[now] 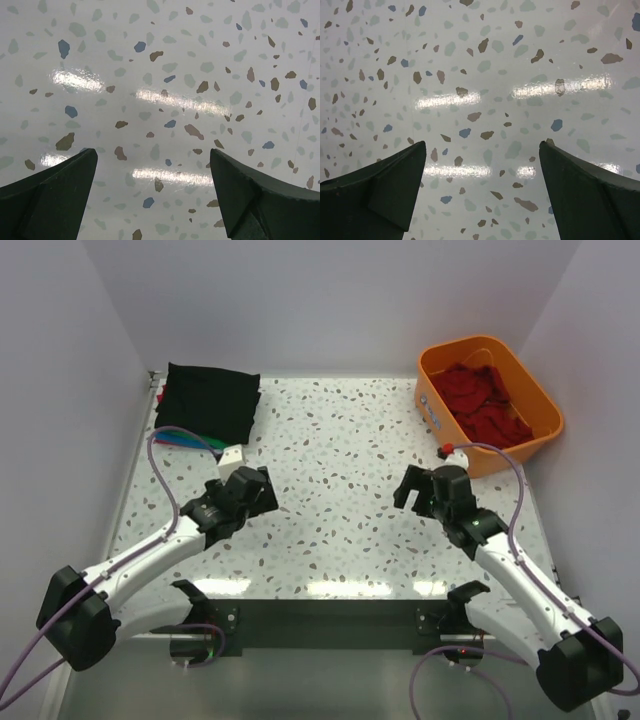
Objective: Fold and stack the t-shirts
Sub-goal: Grab the tshirt from the pile
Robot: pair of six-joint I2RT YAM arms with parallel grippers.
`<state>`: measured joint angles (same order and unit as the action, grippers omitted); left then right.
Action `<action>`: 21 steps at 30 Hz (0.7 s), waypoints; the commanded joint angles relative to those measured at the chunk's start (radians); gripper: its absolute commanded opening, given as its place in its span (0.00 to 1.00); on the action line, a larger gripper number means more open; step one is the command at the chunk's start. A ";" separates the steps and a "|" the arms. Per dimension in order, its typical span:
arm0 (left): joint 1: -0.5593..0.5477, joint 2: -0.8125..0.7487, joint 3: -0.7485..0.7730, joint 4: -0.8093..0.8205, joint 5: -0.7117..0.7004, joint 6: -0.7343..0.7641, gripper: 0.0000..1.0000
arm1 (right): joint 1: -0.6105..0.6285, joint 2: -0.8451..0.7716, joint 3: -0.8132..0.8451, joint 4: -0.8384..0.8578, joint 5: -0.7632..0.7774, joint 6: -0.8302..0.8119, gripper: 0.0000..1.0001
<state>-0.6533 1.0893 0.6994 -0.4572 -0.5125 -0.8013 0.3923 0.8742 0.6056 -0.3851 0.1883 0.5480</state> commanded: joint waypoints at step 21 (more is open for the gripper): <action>0.000 -0.063 -0.012 0.046 0.020 0.007 1.00 | -0.529 1.153 1.436 -0.396 0.169 -0.128 0.99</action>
<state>-0.6533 1.0401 0.6724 -0.4393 -0.4736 -0.8001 -0.1135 1.9057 1.9408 -0.6720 0.3477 0.4431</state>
